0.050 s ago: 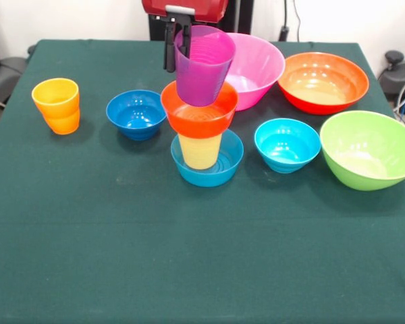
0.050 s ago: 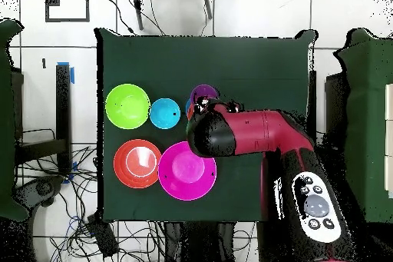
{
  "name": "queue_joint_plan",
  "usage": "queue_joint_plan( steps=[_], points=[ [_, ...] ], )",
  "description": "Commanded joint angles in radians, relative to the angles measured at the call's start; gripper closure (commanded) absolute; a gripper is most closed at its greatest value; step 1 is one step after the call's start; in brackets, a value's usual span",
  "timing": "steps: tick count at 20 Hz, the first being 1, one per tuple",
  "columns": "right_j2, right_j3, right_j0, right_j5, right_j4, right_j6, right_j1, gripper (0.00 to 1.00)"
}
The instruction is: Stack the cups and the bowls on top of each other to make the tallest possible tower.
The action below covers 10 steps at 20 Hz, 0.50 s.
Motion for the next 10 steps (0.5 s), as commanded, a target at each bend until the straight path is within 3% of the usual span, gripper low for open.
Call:
queue_joint_plan(
  steps=[1,10],
  points=[
    [0.025,-0.028,0.032,-0.018,-0.067,-0.032,0.067,1.0],
    [0.0,-0.038,0.06,-0.047,-0.084,-0.005,0.095,1.0]
  ],
)
